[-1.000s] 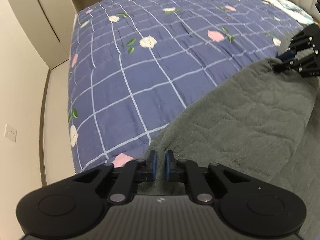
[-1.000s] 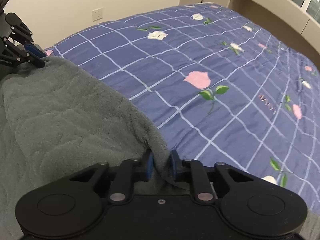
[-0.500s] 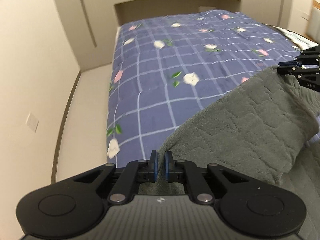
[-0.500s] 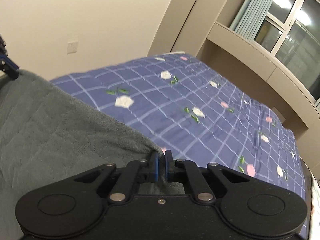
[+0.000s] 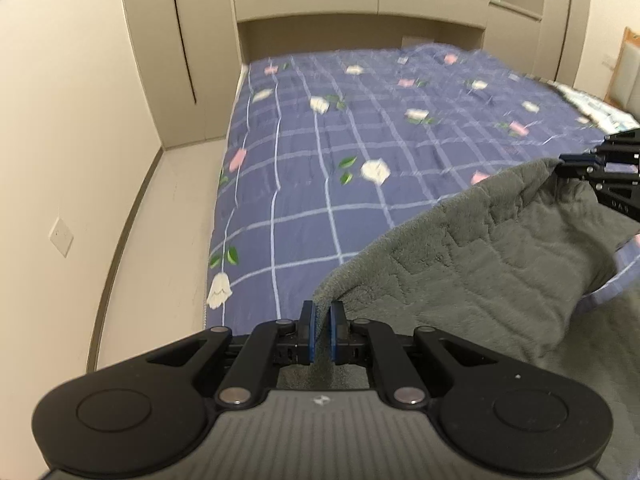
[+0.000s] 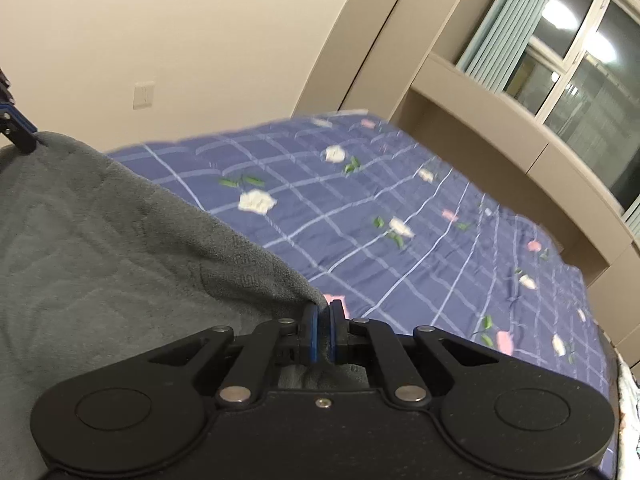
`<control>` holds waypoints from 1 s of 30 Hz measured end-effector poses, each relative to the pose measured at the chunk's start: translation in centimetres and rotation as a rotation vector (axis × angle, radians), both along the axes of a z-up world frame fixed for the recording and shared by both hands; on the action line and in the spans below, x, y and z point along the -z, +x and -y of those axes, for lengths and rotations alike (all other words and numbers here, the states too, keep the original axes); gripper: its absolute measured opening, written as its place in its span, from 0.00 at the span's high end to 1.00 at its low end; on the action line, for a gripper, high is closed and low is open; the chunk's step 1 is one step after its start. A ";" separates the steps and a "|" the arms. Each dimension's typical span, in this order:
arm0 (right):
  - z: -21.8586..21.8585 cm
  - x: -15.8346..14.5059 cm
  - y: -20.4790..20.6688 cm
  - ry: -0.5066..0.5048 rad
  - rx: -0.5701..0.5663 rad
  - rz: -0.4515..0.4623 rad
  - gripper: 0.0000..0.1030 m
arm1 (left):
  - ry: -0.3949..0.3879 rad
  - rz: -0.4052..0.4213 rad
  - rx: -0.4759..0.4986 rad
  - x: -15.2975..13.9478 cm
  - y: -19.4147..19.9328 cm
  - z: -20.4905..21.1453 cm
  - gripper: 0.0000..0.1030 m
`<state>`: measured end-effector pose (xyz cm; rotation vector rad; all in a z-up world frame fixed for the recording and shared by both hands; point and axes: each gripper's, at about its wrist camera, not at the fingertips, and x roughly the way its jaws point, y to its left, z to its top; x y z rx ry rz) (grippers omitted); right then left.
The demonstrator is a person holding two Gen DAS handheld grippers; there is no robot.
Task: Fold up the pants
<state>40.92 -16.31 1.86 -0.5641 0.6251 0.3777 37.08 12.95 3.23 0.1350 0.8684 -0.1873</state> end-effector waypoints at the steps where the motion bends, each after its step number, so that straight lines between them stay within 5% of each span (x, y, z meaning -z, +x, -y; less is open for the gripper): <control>1: 0.4 -0.6 -0.9 0.009 -0.002 0.010 0.95 | -0.005 0.014 0.005 -0.7 -0.7 0.1 0.94; 14: 5.3 -5.7 -15.2 0.083 0.008 0.065 0.96 | -0.057 0.099 0.067 -5.9 -12.7 3.0 0.94; 30: 6.7 -0.7 -28.8 0.148 0.088 -0.023 0.96 | -0.015 0.013 0.076 1.1 -23.1 5.8 0.98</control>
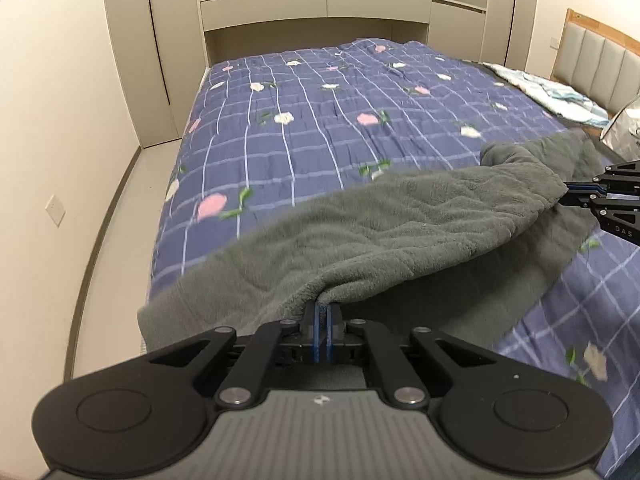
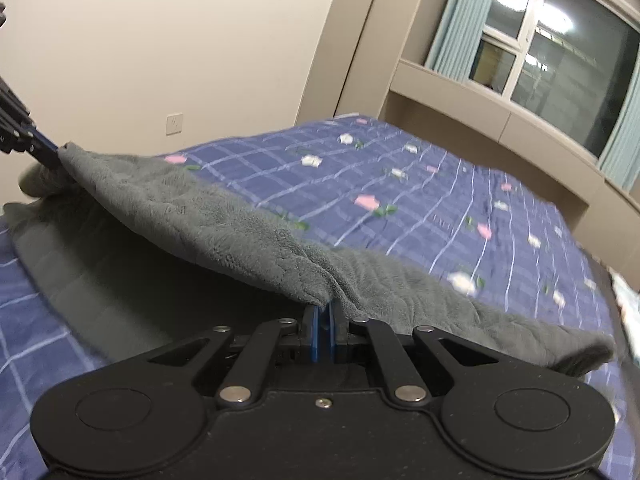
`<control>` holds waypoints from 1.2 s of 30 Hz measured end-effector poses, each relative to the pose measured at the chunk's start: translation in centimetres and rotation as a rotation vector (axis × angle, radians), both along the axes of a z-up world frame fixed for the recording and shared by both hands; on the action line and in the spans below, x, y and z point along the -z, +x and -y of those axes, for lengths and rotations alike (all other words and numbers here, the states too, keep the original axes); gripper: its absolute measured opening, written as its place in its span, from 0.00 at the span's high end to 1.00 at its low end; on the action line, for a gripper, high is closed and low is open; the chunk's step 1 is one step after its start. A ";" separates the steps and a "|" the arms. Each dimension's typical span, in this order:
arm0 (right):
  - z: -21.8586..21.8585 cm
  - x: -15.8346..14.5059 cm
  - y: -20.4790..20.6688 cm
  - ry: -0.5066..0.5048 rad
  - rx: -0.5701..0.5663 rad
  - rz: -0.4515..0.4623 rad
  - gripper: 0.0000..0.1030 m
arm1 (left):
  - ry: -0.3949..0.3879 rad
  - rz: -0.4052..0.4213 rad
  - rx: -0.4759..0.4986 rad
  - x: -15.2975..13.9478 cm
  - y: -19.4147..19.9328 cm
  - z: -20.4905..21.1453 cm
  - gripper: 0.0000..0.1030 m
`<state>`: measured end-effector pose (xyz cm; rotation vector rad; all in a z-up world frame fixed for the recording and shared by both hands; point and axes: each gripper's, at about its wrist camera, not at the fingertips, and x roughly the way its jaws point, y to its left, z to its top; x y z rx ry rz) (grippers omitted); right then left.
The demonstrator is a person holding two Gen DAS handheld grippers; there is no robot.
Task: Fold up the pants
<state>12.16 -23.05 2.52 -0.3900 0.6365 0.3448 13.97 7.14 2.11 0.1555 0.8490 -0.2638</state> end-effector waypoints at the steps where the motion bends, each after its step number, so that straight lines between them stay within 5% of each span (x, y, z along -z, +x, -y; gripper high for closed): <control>1: 0.0 0.5 -0.6 0.003 0.009 -0.006 0.96 | 0.003 0.006 0.002 0.3 -0.7 0.0 0.98; 15: 0.8 2.0 -3.3 0.079 0.096 -0.009 0.95 | 0.006 0.044 -0.020 1.3 -3.3 0.6 0.99; 22: -0.7 3.7 -3.3 0.008 0.067 0.009 0.58 | -0.003 0.047 -0.037 1.0 -2.9 0.6 0.99; 26: -2.7 5.3 -3.1 -0.095 0.016 0.051 0.51 | -0.001 0.047 -0.046 0.7 -2.6 0.7 0.99; 29: -3.8 6.1 -2.9 -0.155 -0.009 0.109 0.55 | 0.006 0.049 -0.045 0.5 -2.7 0.9 0.99; 31: -4.0 5.8 -2.7 -0.147 -0.019 0.120 0.82 | 0.013 0.051 -0.036 0.4 -3.0 0.9 0.99; 36: -3.5 4.2 -3.6 -0.139 -0.037 0.131 0.92 | 0.026 0.053 -0.028 0.1 -4.2 0.8 0.99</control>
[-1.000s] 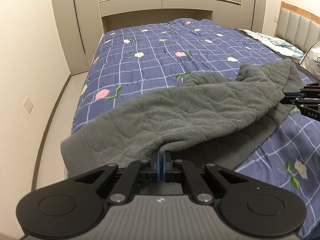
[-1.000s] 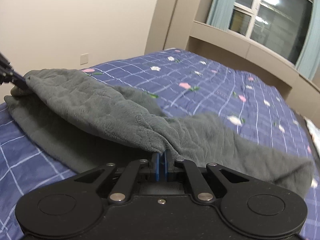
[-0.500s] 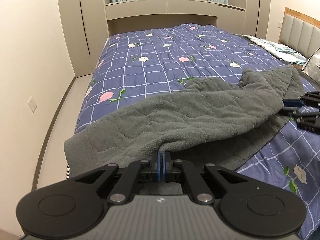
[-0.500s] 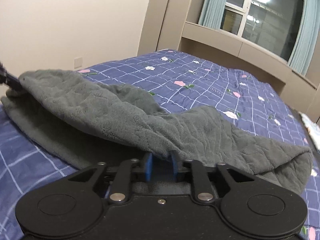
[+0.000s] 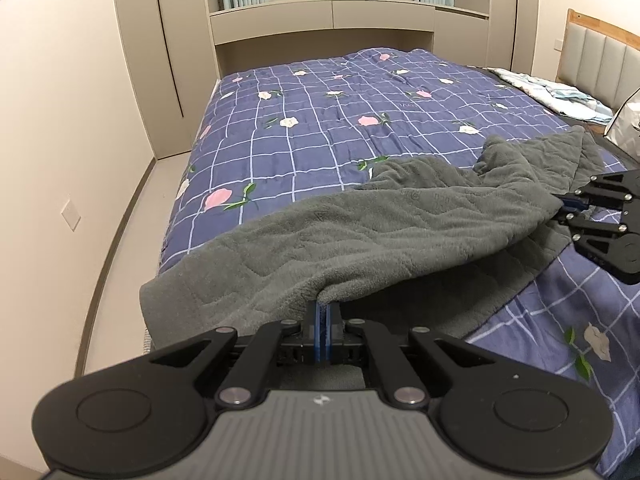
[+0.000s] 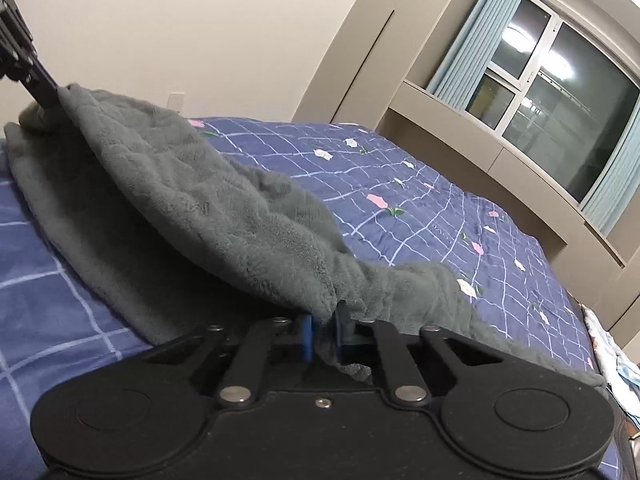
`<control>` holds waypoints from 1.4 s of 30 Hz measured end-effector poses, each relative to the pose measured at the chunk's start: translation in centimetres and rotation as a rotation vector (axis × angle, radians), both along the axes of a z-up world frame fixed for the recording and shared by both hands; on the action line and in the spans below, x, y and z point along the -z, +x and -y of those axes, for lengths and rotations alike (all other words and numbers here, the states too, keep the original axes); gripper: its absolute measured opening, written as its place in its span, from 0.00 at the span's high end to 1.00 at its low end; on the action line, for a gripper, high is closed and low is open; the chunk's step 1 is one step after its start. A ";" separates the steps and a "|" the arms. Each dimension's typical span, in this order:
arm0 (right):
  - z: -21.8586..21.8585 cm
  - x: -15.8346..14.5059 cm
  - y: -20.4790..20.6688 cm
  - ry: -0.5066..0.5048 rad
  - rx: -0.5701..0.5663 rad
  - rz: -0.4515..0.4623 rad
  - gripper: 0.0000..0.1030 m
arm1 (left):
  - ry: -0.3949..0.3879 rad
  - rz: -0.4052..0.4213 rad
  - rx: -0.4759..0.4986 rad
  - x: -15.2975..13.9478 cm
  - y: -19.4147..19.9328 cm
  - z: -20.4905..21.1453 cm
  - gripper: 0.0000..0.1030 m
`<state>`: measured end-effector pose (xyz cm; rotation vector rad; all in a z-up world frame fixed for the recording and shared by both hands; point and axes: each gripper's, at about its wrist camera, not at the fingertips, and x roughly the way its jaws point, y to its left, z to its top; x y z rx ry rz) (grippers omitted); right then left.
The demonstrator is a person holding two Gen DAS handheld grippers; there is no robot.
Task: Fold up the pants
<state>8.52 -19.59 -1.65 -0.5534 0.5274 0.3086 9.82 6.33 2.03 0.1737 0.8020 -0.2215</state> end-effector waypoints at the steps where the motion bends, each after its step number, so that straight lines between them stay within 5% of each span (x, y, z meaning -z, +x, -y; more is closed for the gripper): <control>1: 0.1 -0.4 -0.4 -0.011 -0.011 0.000 0.92 | 0.000 -0.001 0.002 0.0 -0.3 0.0 0.99; 9: 0.3 1.4 -1.1 -0.070 -0.042 -0.092 0.92 | 0.027 -0.097 0.009 3.7 -0.4 0.9 0.99; 14: 0.2 2.7 -0.3 -0.015 -0.005 -0.126 0.78 | -0.010 -0.152 -0.031 4.5 0.4 0.8 0.95; 17: 1.1 2.2 -0.5 0.034 0.013 -0.120 0.60 | -0.034 -0.158 -0.034 4.1 0.3 0.8 0.65; 18: 1.4 2.0 -0.7 0.052 0.024 -0.117 0.47 | -0.043 -0.153 -0.035 3.9 0.3 1.0 0.43; 19: 2.2 1.6 -0.9 0.088 0.045 -0.109 0.34 | -0.054 -0.144 -0.038 3.7 0.3 1.1 0.31; 22: 4.9 0.7 -1.7 0.189 0.123 -0.094 0.09 | -0.062 -0.115 -0.034 3.1 0.5 2.6 0.14; 25: 8.4 -0.3 -2.2 0.284 0.227 -0.069 0.01 | -0.038 -0.055 -0.017 2.7 0.8 4.9 0.02; 30: 16.5 -0.8 -1.4 0.468 0.447 -0.094 0.01 | -0.025 -0.007 0.032 2.7 2.2 9.0 0.01; 33: 21.6 0.4 -0.5 0.695 0.562 -0.179 0.01 | -0.034 -0.021 0.061 3.1 3.3 11.2 0.01; 37: 24.7 2.8 0.7 0.901 0.601 -0.237 0.01 | -0.040 -0.041 0.082 3.9 4.3 13.3 0.01; 42: 26.2 3.5 3.2 1.018 0.611 -0.149 0.01 | -0.032 -0.056 0.080 4.4 4.4 13.7 0.01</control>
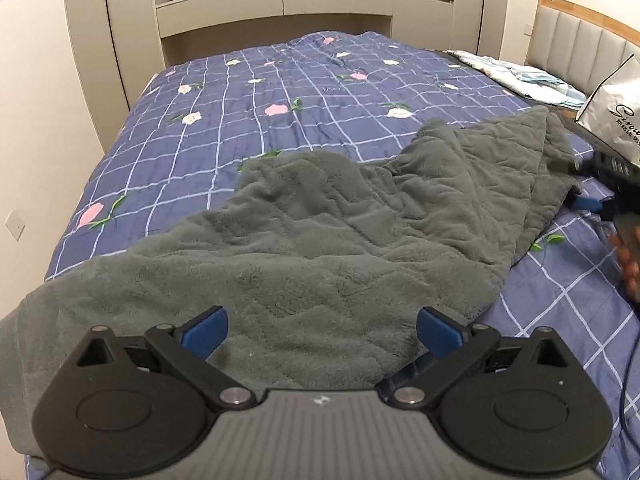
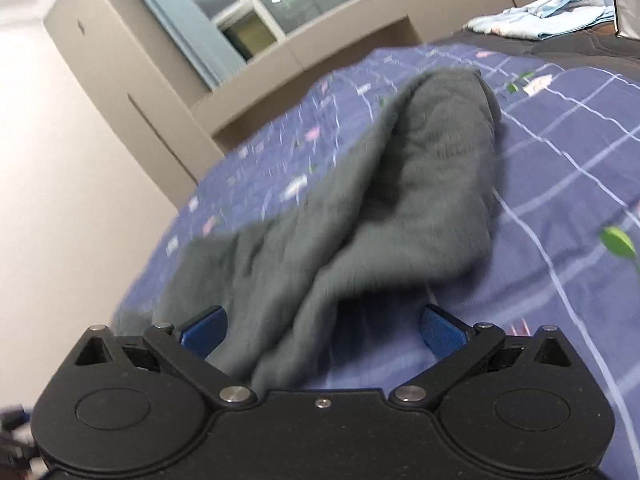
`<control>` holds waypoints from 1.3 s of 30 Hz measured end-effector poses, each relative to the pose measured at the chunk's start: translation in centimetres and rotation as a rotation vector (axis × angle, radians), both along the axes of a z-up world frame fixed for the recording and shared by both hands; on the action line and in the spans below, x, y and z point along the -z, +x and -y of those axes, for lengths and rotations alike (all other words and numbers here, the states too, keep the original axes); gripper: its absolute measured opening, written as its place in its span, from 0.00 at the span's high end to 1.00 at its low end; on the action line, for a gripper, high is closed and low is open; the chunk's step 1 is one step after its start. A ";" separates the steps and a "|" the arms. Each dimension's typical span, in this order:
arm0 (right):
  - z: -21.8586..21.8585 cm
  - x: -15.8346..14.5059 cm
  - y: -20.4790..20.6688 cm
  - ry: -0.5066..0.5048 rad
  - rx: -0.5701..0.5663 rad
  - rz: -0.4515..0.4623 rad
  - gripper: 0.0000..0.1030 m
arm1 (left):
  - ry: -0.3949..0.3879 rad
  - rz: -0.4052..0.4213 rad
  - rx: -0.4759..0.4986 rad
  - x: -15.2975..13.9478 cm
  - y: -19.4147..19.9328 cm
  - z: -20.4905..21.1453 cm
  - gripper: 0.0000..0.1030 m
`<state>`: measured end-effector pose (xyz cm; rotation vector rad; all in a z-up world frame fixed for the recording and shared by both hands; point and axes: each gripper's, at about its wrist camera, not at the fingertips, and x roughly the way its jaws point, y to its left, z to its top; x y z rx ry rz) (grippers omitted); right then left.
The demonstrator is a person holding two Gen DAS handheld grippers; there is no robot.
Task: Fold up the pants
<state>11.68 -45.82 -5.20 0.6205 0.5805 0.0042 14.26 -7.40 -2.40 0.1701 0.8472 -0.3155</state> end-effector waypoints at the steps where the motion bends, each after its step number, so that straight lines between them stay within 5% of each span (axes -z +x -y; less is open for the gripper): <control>1: 0.4 0.0 0.6 0.012 0.030 0.018 0.01 | 0.003 -0.005 -0.003 0.1 0.0 -0.1 0.01; 9: 4.0 -3.3 1.7 0.045 0.212 0.220 0.03 | 0.014 0.001 -0.034 -0.2 0.0 -1.0 0.01; 15: 1.6 -7.8 1.1 -0.203 0.142 0.302 0.04 | 0.004 0.002 -0.034 -0.2 -0.2 -1.1 0.01; 20: -1.9 -10.1 -0.2 -0.553 0.055 0.336 0.01 | 0.003 0.004 -0.033 -0.2 -0.2 -1.3 0.01; 24: -1.3 -9.4 -1.0 -0.501 0.036 0.245 0.01 | -0.010 0.007 -0.042 -0.4 -0.2 -1.5 0.01; 28: 0.0 -6.9 -3.5 -0.269 0.057 0.165 0.01 | -0.013 0.004 -0.042 -0.3 -0.3 -1.7 0.01; 32: -0.2 -4.1 -3.7 -0.169 0.044 0.058 0.01 | -0.007 0.002 -0.044 -0.3 -0.3 -1.6 0.01; 39: 5.2 -3.4 -0.8 -0.016 0.245 0.151 0.01 | -0.013 -0.002 -0.057 -0.6 -0.5 -1.8 0.01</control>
